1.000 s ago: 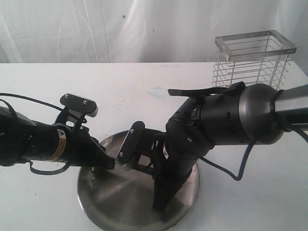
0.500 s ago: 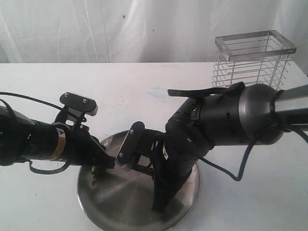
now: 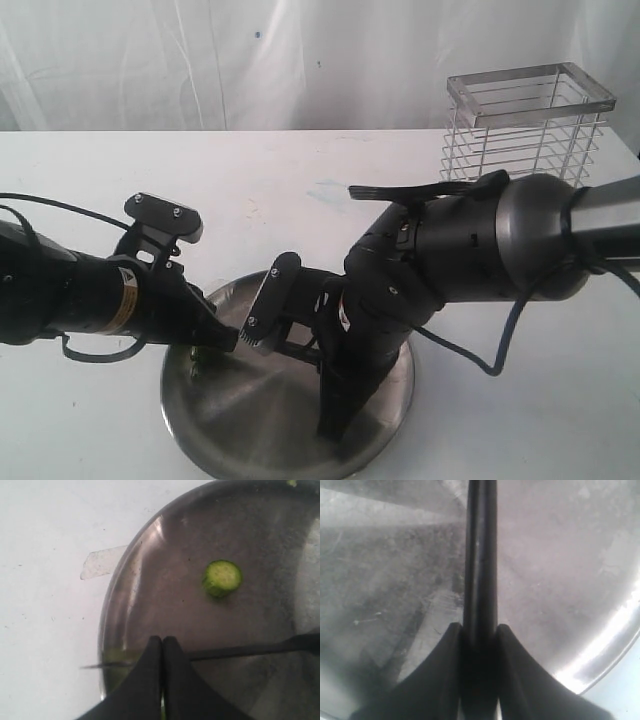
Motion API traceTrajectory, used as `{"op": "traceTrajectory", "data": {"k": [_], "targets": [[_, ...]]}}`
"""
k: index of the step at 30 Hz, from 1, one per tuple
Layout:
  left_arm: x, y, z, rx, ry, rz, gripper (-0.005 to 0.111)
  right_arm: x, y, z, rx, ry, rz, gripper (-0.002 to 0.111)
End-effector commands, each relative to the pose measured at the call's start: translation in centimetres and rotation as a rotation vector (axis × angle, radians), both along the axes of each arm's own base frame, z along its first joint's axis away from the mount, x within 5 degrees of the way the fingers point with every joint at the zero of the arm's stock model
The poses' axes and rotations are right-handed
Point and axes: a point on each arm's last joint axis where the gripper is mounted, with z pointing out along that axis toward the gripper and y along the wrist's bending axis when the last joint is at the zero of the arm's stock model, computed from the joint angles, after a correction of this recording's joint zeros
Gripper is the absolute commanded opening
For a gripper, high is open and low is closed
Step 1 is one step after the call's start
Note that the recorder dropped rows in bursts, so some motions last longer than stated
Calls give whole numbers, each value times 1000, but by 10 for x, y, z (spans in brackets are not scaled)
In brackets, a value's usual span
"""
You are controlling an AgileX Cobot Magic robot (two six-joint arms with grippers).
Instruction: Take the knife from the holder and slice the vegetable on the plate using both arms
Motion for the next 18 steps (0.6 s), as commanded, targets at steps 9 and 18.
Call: {"op": "traceTrajectory", "data": {"k": [9,18], "targets": [[1,4,1,57,-34,-8,0,-1,-4,-1,-33,29,-10,0],[-6,7,38,-17,-139,15,0,-6,-7,-2,-62,83,-36,0]]}}
